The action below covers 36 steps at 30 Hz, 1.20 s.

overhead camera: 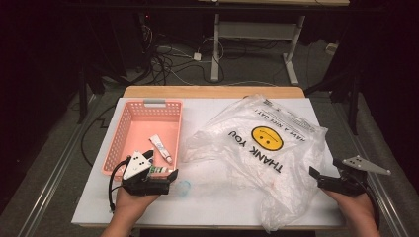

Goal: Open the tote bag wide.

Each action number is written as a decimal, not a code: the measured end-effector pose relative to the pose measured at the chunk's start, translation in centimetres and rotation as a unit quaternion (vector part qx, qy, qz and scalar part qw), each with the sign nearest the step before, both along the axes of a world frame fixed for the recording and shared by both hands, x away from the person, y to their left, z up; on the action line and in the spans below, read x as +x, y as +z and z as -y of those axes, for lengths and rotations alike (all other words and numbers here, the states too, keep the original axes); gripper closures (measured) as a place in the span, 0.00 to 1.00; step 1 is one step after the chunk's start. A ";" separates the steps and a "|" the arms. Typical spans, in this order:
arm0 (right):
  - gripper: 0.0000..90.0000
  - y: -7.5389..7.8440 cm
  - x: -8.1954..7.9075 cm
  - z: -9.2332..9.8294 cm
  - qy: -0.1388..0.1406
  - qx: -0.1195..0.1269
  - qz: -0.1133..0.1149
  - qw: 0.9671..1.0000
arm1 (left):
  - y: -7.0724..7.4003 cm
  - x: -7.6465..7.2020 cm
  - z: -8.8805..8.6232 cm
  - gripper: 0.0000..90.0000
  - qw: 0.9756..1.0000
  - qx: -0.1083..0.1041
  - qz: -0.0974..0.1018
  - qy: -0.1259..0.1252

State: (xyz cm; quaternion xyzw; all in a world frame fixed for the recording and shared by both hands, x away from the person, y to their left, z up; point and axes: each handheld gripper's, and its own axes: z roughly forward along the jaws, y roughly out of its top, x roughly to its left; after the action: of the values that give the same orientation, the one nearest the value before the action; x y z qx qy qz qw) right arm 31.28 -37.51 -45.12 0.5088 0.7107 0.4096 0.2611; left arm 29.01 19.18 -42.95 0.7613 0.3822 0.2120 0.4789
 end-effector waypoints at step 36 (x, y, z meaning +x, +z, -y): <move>0.04 2.5 3.7 -13.9 0.158 -0.011 0.031 0.987 | 0.0 0.1 -0.2 0.00 1.000 -0.020 0.002 -0.003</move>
State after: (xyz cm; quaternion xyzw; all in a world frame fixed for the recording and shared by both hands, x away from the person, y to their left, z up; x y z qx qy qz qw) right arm 35.00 -23.60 -42.63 0.3742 0.7781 0.4534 0.2210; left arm 29.07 19.35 -42.96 0.7526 0.3827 0.2043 0.4954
